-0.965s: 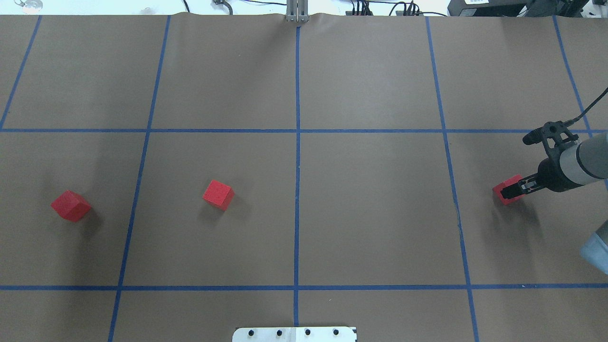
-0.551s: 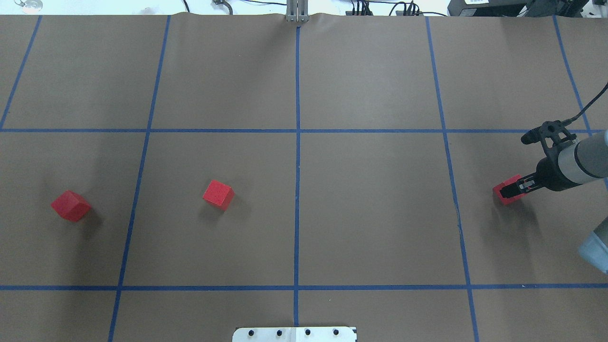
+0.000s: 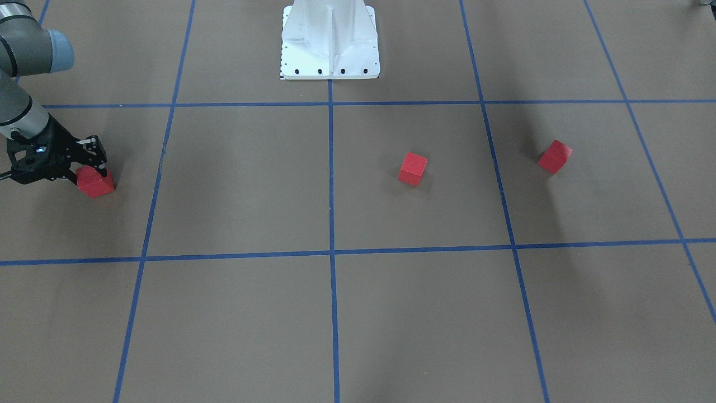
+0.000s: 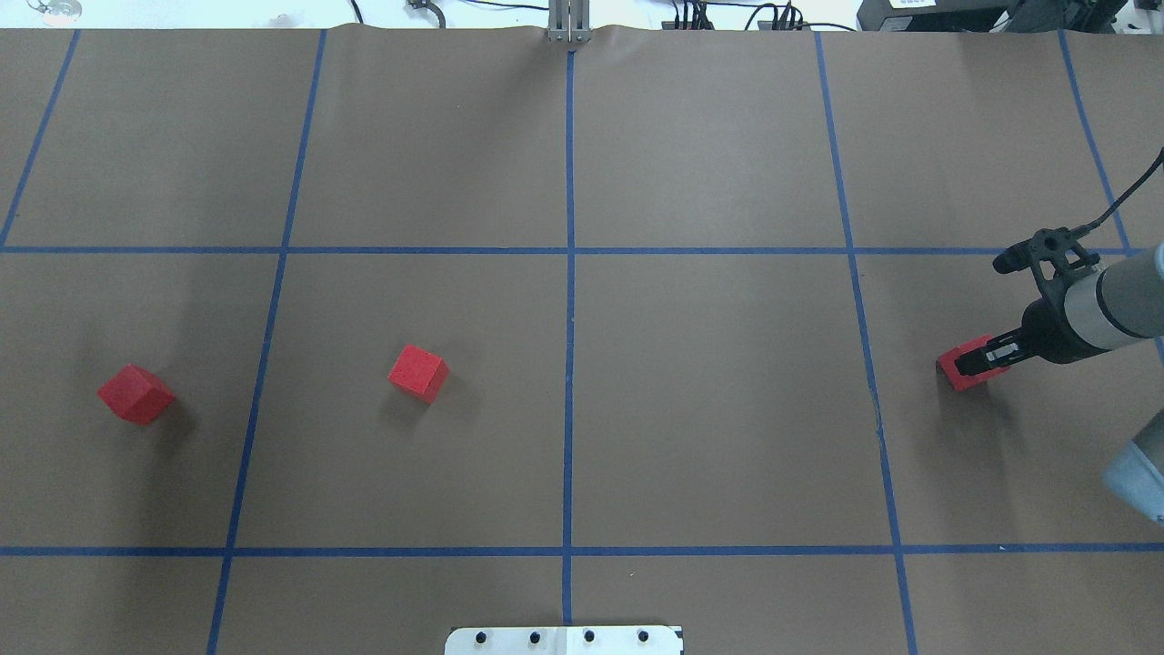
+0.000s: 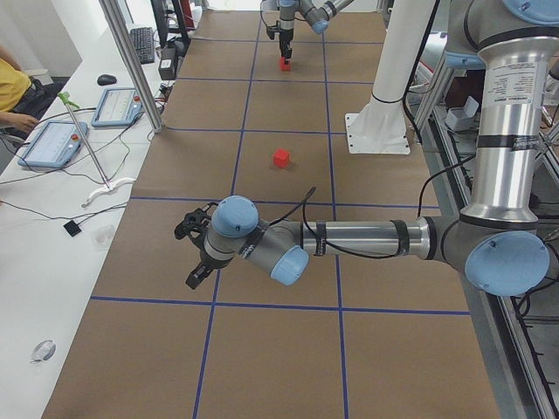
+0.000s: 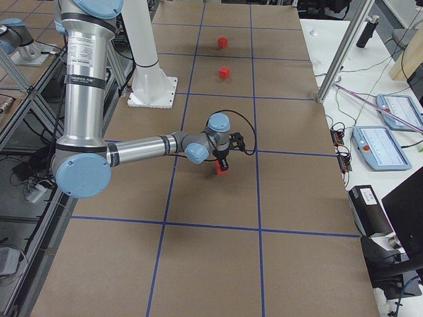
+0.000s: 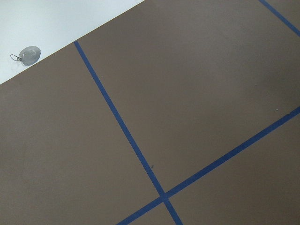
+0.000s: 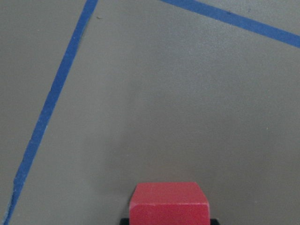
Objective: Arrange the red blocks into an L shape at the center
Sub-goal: 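Carry the red cube with the right gripper toward the table center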
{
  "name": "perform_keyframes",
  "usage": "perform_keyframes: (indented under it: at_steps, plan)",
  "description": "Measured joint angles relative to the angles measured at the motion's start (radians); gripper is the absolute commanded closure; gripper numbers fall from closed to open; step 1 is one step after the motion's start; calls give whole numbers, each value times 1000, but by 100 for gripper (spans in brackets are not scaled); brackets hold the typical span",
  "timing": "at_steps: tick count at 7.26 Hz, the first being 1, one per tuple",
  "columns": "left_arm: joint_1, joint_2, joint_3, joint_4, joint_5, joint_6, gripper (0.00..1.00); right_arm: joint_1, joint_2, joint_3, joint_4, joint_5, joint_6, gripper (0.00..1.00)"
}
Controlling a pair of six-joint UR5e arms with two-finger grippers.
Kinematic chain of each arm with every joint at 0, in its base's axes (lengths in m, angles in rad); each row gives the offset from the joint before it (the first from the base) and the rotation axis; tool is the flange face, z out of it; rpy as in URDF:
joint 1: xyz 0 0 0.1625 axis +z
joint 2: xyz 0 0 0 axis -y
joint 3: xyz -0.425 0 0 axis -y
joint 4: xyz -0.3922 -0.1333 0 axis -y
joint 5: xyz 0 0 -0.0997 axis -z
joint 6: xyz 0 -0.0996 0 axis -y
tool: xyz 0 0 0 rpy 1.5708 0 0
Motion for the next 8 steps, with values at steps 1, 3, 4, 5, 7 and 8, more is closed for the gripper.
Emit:
perform_keyframes:
  at_steps: [1,3,4,5,7,8]
  plan:
    - [0,0,0,0,0,0,0,0,26,13,-7,2,36,100]
    - [0,0,0,1,-1,-2,0,-3,158,26,-96,3,158,100]
    - [0,1,0,2,-1,-2,0,-23,258,28,-186,0,227,100]
    - [0,1,0,3,-1,-2,0,-63,361,27,-275,-17,304,100]
    - [0,1,2,4,-1,-3,0,-185,555,14,-454,-121,450,100]
    - [0,2,2,4,-1,-4,0,-250,644,-9,-526,-183,515,100]
